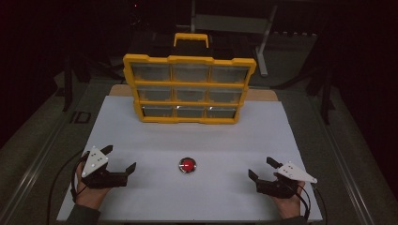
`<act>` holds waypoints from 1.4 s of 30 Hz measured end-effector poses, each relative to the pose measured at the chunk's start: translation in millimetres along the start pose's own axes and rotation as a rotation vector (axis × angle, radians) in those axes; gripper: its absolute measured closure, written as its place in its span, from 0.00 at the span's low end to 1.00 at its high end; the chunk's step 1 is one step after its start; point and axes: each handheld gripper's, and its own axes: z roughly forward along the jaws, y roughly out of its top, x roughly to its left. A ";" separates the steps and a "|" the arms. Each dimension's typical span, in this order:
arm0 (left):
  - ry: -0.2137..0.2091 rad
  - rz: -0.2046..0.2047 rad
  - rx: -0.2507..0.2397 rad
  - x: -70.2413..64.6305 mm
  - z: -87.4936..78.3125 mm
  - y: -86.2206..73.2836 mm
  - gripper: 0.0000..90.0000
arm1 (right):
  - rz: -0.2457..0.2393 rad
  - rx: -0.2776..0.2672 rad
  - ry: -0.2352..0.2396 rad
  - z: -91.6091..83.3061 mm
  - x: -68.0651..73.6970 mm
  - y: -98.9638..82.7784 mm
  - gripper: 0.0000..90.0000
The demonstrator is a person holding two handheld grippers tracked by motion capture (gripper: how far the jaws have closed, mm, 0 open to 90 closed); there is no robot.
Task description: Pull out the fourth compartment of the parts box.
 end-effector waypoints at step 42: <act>0.043 0.125 -0.049 23.7 52.7 81.6 0.00 | -0.006 0.007 -0.020 -1.3 1.9 -1.2 0.11</act>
